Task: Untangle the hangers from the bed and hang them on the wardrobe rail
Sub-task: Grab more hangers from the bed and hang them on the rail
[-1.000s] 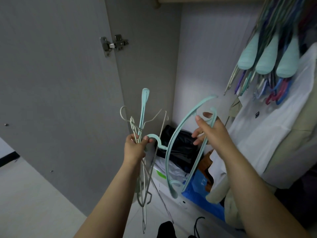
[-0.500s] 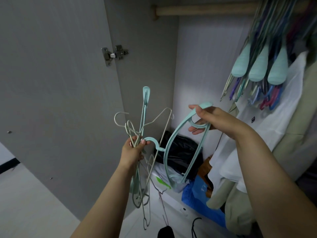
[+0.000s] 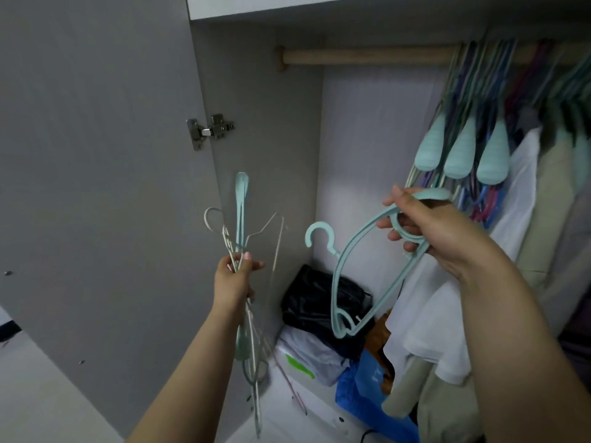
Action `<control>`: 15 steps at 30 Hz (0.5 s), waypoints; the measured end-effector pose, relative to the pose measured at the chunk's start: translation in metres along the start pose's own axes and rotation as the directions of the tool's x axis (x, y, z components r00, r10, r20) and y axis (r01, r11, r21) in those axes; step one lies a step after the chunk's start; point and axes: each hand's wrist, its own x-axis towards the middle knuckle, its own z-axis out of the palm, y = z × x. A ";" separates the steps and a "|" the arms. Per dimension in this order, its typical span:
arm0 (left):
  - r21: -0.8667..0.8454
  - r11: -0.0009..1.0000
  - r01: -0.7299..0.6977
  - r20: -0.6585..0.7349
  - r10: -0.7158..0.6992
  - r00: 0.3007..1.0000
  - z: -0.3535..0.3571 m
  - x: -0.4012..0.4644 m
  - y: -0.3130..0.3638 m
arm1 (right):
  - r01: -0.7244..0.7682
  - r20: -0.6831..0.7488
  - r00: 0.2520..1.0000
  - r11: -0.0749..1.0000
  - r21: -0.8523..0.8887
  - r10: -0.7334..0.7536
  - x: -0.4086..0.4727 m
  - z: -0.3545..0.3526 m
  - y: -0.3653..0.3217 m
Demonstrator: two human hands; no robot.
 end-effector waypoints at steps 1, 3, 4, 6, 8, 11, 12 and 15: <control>0.012 1.000 -0.008 -0.022 0.008 1.000 0.001 0.003 0.004 | 0.027 -0.045 0.999 0.999 0.033 -0.026 -0.002 0.000 -0.004; 0.039 0.999 -0.036 -0.045 0.037 0.998 0.006 0.006 0.012 | 0.143 -0.192 0.974 0.982 0.121 -0.118 -0.004 0.007 -0.009; 0.055 0.997 -0.055 -0.053 0.058 0.997 0.009 0.007 0.016 | 0.211 -0.276 0.948 0.965 0.159 -0.162 -0.004 0.014 -0.011; 0.057 0.994 -0.092 -0.057 0.095 0.994 0.016 0.011 0.028 | 0.348 -0.385 0.889 0.913 0.215 -0.248 -0.002 0.030 -0.014; 0.011 0.993 -0.119 -0.023 0.120 0.993 0.025 0.016 0.045 | 0.461 -0.434 0.831 0.868 0.186 -0.349 0.009 0.042 -0.016; -0.071 0.989 -0.126 0.036 0.129 0.991 0.037 0.022 0.073 | 0.577 -0.458 0.733 0.816 0.029 -0.502 0.036 0.052 -0.024; -0.086 0.989 -0.120 0.045 0.124 0.991 0.041 0.023 0.081 | 0.603 -0.445 0.704 0.797 -0.036 -0.553 0.046 0.054 -0.027; -0.113 0.988 -0.110 0.052 0.116 0.992 0.051 0.023 0.097 | 0.636 -0.390 0.627 0.732 -0.245 -0.674 0.080 0.052 -0.037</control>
